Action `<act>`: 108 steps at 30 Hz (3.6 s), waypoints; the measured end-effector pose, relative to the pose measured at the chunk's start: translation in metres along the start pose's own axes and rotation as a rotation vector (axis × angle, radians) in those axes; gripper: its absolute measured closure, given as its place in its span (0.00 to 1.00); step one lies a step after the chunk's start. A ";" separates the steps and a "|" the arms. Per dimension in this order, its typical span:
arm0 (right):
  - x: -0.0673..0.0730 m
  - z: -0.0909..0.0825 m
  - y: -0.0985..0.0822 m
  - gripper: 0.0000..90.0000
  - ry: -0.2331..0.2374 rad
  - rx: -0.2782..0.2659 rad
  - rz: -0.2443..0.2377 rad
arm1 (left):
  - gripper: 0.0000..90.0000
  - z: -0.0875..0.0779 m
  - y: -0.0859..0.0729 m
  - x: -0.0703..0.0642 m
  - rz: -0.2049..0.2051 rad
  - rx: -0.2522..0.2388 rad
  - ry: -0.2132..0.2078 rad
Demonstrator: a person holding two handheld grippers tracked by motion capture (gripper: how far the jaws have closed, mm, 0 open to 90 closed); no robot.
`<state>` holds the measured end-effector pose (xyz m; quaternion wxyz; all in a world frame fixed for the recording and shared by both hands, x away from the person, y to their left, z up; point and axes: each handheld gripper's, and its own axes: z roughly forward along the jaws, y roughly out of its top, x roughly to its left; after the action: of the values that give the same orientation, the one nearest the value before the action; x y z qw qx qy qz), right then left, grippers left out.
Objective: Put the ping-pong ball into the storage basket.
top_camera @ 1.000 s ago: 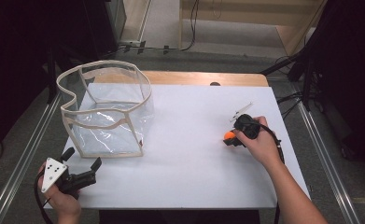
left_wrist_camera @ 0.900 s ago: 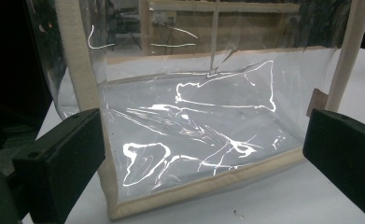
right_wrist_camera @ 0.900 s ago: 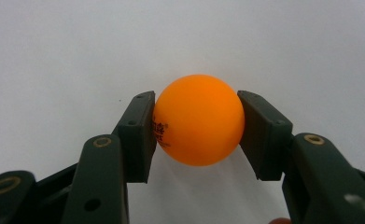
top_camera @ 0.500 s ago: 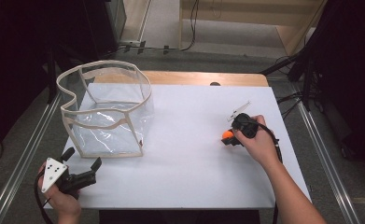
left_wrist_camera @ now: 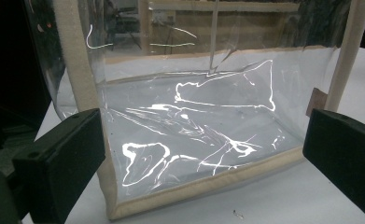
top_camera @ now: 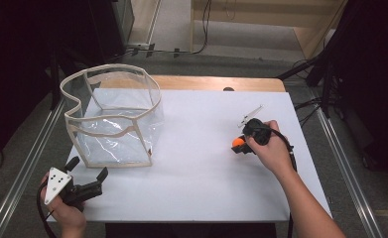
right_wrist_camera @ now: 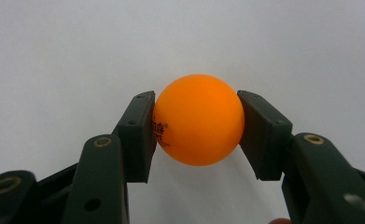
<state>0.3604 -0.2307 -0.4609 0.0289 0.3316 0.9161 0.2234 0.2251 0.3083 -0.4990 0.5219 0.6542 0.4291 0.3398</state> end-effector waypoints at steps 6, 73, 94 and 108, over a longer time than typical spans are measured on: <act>0.003 -0.001 0.006 0.53 0.007 0.002 -0.015 | 0.00 0.000 0.000 0.000 0.001 0.000 -0.001; 0.030 0.004 0.056 0.53 0.058 -0.029 -0.110 | 0.00 0.001 0.000 -0.002 0.018 0.005 -0.009; 0.039 0.004 0.081 0.53 0.076 -0.022 -0.159 | 0.00 0.001 0.000 -0.001 0.016 0.005 -0.007; 0.043 0.003 0.091 0.53 0.084 -0.023 -0.181 | 0.00 0.001 0.000 -0.001 0.018 0.006 -0.008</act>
<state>0.3816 -0.1415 -0.4203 0.0144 0.2374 0.9401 0.2441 0.2254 0.3066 -0.4992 0.5187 0.6610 0.4220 0.3405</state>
